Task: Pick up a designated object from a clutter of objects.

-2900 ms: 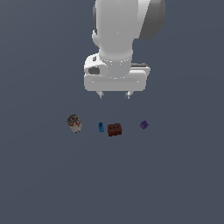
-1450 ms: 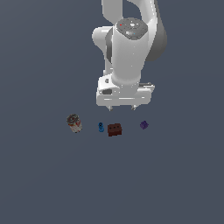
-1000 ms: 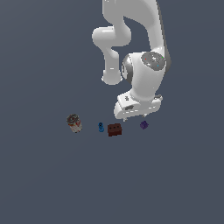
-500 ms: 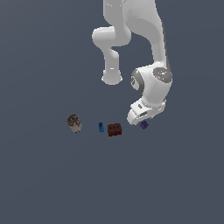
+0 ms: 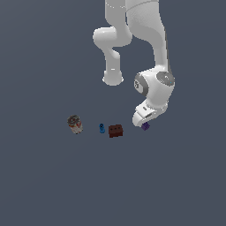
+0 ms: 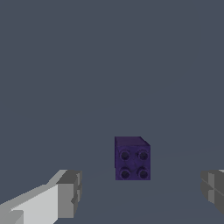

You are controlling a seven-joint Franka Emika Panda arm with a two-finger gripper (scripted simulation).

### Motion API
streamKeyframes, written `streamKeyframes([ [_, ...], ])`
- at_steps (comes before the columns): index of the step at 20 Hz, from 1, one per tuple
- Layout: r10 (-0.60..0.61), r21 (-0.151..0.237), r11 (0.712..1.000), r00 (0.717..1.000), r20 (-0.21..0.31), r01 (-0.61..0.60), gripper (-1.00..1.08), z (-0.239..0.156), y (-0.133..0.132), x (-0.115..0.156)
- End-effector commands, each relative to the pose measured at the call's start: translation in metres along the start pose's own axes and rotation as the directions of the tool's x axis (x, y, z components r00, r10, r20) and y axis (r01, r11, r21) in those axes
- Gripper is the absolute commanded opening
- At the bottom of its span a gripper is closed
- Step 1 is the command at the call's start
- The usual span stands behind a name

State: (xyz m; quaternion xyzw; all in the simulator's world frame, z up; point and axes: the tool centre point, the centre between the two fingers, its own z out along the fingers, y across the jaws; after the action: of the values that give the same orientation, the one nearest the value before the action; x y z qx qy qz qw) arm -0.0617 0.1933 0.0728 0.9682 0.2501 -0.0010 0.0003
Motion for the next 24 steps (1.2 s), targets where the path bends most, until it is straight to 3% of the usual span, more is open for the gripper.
streamKeyframes([
  [1,0.0,0.0,1.0,1.0,-0.001,0.0,1.0,0.0,0.0,0.0],
  [19,-0.003,0.0,1.0,1.0,-0.002,0.003,1.0,0.051,-0.001,0.0],
  [20,-0.003,0.0,1.0,1.0,-0.002,0.003,-1.0,0.051,-0.001,0.0],
  [24,-0.003,0.0,1.0,1.0,-0.002,0.003,-1.0,0.051,-0.001,0.0],
])
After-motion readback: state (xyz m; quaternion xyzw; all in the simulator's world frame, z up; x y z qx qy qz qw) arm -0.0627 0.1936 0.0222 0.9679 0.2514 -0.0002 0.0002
